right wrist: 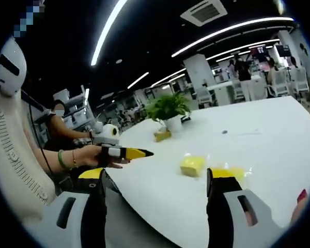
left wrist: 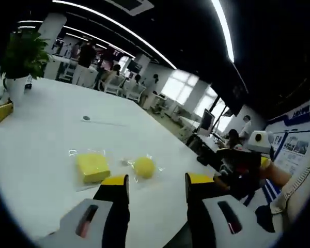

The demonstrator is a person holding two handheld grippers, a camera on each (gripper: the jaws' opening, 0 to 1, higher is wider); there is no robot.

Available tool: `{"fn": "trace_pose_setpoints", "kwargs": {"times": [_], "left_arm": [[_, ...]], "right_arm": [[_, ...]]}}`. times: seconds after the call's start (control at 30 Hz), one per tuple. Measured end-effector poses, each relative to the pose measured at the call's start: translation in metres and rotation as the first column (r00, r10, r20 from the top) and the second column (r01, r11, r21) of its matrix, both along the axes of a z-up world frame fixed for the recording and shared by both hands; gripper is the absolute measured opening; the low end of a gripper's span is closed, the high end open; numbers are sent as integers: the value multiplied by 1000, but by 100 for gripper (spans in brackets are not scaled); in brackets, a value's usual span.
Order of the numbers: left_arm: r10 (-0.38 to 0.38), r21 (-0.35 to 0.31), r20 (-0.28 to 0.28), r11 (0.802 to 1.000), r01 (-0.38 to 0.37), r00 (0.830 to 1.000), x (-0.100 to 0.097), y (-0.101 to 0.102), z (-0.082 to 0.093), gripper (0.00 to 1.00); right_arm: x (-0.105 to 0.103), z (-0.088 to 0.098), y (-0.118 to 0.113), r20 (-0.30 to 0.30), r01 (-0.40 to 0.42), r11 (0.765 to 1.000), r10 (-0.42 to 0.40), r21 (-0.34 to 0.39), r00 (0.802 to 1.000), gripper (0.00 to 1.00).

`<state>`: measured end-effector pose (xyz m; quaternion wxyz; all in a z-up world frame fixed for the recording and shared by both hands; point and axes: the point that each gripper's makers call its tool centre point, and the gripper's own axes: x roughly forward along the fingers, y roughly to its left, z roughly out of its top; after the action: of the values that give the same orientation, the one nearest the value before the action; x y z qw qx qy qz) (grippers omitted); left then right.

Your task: Compare the silicone blocks by pressing each to a similar depth, holding the contact briefly, and releasing to observe deformation and rebound differences across the visible hardness samples.

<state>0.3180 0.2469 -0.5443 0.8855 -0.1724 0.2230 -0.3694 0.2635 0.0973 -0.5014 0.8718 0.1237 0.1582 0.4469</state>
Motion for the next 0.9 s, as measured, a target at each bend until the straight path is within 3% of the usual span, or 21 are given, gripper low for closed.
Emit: {"fn": "trace_pose_setpoints", "kwargs": {"times": [0.23,0.4,0.63,0.9], "left_arm": [[-24,90,94,996,15,995,-32,21,8,56],[-26,94,119,995,15,993,-43,29,11,64],[-4,99,107,995,-7,994,-53,46,9,65],[26,107,73,994,-34,997,-55,57,0,66]], "right_arm": [[2,-13,8,4,65,997,-65,-35,998,85],[1,-18,-5,-2,110,993,-110,-48,994,76],[-7,-25,-24,-37,157,987,-158,-42,987,79],[-11,-35,-29,-58,145,987,-149,-64,987,82]]}}
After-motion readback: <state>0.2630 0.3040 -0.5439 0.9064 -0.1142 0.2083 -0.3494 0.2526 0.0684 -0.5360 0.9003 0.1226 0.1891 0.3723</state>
